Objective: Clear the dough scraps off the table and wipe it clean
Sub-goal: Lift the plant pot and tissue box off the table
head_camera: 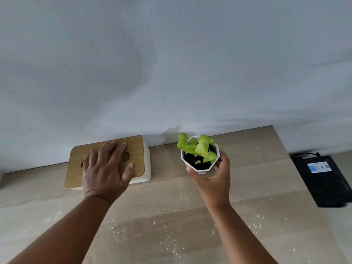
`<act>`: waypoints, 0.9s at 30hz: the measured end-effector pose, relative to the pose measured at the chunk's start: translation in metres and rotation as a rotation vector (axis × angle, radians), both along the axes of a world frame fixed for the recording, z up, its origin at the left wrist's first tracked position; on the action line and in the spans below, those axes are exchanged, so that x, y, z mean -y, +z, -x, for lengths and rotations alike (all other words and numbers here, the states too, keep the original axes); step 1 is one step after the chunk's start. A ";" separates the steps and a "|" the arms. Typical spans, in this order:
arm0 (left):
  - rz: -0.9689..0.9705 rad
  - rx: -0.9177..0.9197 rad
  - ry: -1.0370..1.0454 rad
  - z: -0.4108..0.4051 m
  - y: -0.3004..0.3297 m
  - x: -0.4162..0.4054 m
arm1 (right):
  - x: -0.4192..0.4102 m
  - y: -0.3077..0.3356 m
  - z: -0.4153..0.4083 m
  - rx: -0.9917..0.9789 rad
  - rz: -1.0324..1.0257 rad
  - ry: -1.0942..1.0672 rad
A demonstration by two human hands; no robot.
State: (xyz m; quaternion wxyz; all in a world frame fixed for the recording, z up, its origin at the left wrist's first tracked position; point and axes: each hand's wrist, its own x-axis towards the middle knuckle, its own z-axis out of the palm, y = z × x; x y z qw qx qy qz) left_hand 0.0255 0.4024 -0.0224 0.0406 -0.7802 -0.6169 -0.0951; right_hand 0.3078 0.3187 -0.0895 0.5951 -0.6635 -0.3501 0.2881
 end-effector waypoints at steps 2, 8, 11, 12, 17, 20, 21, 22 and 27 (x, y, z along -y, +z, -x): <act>0.000 0.005 0.004 -0.001 0.001 0.000 | 0.002 -0.001 -0.011 0.018 0.010 -0.015; 0.008 0.014 0.011 -0.003 0.005 0.002 | 0.005 -0.005 -0.044 0.040 0.014 -0.075; 0.015 0.023 0.012 -0.004 0.007 0.003 | 0.004 -0.003 -0.062 0.040 0.001 -0.105; 0.017 0.024 0.012 -0.004 0.008 0.003 | 0.003 -0.003 -0.067 0.041 -0.007 -0.118; 0.018 0.012 0.013 -0.003 0.005 0.002 | -0.004 0.003 -0.097 0.039 -0.041 -0.198; 0.025 0.006 0.013 -0.001 0.004 0.001 | -0.007 0.007 -0.114 0.033 -0.075 -0.243; 0.027 0.003 0.013 -0.001 0.003 0.001 | -0.008 0.008 -0.119 0.032 -0.087 -0.258; 0.028 -0.001 0.013 -0.001 0.003 0.001 | -0.009 0.008 -0.124 0.030 -0.093 -0.272; 0.021 0.008 0.011 -0.002 0.004 0.001 | -0.012 0.004 -0.146 -0.013 -0.111 -0.308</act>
